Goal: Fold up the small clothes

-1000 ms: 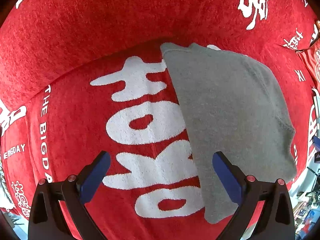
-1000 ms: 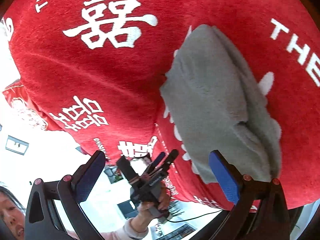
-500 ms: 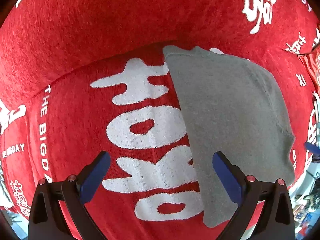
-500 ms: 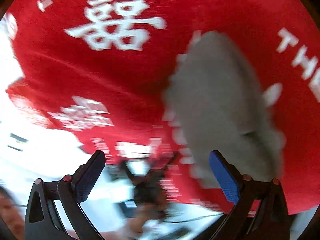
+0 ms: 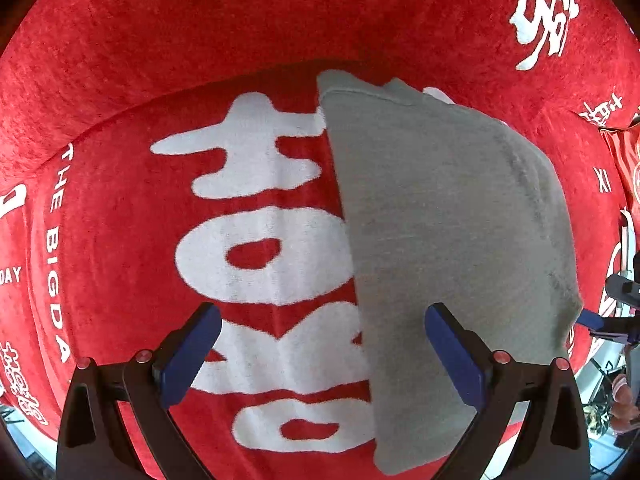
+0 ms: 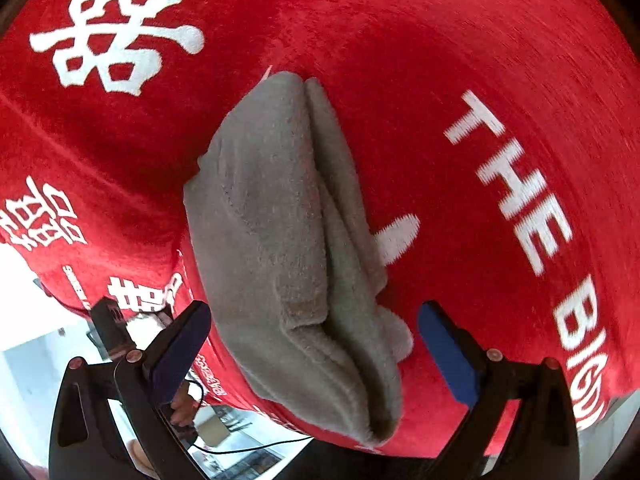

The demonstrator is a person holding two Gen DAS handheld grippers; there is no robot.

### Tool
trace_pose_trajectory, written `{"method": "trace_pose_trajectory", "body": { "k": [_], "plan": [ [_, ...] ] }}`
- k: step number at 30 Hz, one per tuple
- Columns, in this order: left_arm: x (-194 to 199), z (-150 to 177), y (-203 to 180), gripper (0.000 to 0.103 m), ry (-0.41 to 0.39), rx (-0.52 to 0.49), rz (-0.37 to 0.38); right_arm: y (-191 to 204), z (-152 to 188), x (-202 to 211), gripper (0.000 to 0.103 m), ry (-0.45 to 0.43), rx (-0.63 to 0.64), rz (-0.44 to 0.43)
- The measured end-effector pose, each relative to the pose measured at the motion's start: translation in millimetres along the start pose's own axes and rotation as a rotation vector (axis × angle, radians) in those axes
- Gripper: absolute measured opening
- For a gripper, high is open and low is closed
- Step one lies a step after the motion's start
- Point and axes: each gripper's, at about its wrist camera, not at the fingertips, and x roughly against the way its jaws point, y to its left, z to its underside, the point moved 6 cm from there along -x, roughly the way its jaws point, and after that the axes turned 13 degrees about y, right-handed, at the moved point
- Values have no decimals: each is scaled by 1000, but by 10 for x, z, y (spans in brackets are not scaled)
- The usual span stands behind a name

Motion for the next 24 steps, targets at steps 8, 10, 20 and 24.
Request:
{"method": "trace_pose_trajectory", "body": {
  "k": [8,10,20,24],
  "plan": [
    [-92,-99,-98,102,15,12,-2,-35,-170,-19,103,29,39,63],
    [-118,-132,-118,102,18,7,11,-46,-219,-44,103,42,51,56],
    [-356,-359,-275,102,107,7,228,-37,-355,-125,103,110,107,-9],
    [-431,-453,-488,102,123,-43,271,101,-403,-227,103,159,165,-41]
  ]
}}
